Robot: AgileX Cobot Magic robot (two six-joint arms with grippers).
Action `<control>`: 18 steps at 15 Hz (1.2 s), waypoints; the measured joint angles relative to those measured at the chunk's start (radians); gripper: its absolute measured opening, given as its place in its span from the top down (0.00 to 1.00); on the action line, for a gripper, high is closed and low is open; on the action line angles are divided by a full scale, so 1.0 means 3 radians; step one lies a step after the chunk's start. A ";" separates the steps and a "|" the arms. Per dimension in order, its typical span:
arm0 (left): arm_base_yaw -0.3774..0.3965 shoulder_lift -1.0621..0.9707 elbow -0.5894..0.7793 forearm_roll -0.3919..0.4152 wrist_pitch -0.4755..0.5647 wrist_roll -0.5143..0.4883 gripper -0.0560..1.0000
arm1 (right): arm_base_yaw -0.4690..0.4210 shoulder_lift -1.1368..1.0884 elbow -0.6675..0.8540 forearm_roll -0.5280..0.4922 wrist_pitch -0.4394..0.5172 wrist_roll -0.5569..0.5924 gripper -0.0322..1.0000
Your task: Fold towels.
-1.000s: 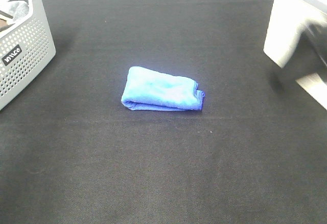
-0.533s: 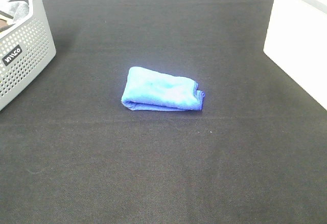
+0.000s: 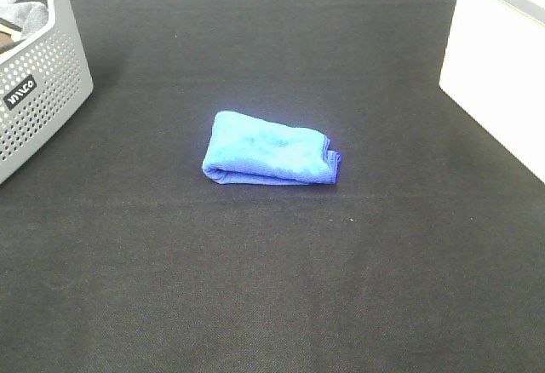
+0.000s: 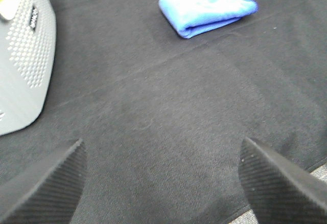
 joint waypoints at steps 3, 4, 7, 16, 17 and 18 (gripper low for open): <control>0.0000 0.0007 0.0000 -0.0017 -0.0017 0.0040 0.21 | 0.0000 0.0000 0.0000 -0.0013 0.0000 0.0007 0.04; 0.0000 0.0007 0.0000 -0.0017 -0.0017 0.0040 0.21 | 0.0000 0.0000 0.0000 -0.0013 0.0000 0.0007 0.04; 0.0000 0.0010 0.0000 -0.0017 -0.0017 0.0040 0.21 | 0.0000 0.0000 0.0000 -0.0013 0.0000 0.0007 0.04; 0.0777 -0.0053 0.0000 -0.0020 -0.0033 0.0040 0.21 | -0.0487 -0.0223 0.0003 -0.0013 0.0000 0.0010 0.04; 0.0837 -0.0090 0.0000 -0.0020 -0.0040 0.0040 0.21 | -0.0617 -0.0330 0.0003 -0.0013 0.0000 0.0010 0.04; 0.0860 -0.0093 0.0000 -0.0020 -0.0040 0.0040 0.21 | -0.0723 -0.0433 0.0003 -0.0013 0.0003 0.0010 0.04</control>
